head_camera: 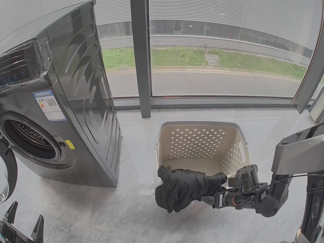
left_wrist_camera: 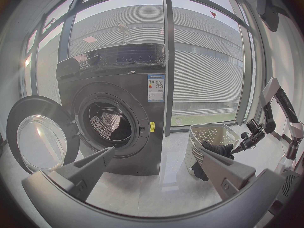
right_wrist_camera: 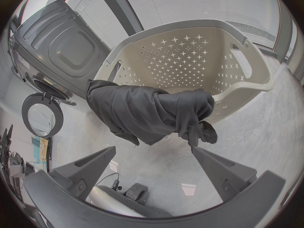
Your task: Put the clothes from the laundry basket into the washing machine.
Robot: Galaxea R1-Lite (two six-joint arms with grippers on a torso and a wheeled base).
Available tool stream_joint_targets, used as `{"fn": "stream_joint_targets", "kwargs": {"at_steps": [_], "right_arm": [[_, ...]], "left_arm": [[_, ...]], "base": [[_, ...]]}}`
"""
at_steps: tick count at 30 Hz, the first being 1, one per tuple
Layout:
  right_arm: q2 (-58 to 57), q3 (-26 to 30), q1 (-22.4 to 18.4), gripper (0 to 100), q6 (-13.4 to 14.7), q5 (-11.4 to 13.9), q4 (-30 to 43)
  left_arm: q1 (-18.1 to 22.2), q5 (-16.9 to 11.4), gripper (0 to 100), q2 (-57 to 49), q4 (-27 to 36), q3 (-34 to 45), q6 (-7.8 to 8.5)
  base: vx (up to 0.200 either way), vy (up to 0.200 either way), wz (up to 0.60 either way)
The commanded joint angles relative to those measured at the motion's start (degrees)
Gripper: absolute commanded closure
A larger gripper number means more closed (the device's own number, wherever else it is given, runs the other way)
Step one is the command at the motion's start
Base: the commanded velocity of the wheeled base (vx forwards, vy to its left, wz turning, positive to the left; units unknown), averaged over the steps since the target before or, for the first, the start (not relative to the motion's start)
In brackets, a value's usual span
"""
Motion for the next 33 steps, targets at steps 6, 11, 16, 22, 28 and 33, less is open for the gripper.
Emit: {"fn": "stream_joint_targets", "kwargs": {"at_steps": [6, 11, 16, 22, 28, 33], "right_arm": [[3.73, -4.38, 1.46, 0, 0.87, -0.01, -0.88], [4.34, -5.61, 1.11, 0, 1.04, -0.27, -2.02], [4.61, -5.78, 0.85, 0, 1.04, -0.36, -4.4], [5.75, -6.31, 0.85, 100, 1.04, -0.36, -6.86], [6.28, -6.4, 0.85, 100, 1.04, -0.71, -8.09], [5.84, -5.52, 1.02, 100, 1.3, -0.71, -9.58]], "left_arm": [[0.03, 0.0, 0, -0.93, -0.01, 0.84, -0.01], [0.03, 0.0, 0, -0.93, -0.01, 0.84, -0.01], [0.03, 0.0, 0, -0.93, -0.01, 0.84, -0.1], [0.03, 0.0, 0, -0.93, -0.01, 0.84, -0.1], [0.03, 0.0, 0, -0.93, -0.01, 0.84, -0.19], [0.03, 0.0, 0, -0.93, -0.01, 0.84, -0.27]], "base": [[0.0, 0.0, 0.0], [0.0, 0.0, 0.0], [0.0, 0.0, 0.0], [0.0, 0.0, 0.0], [0.0, 0.0, 0.0], [0.0, 0.0, 0.0]]}}
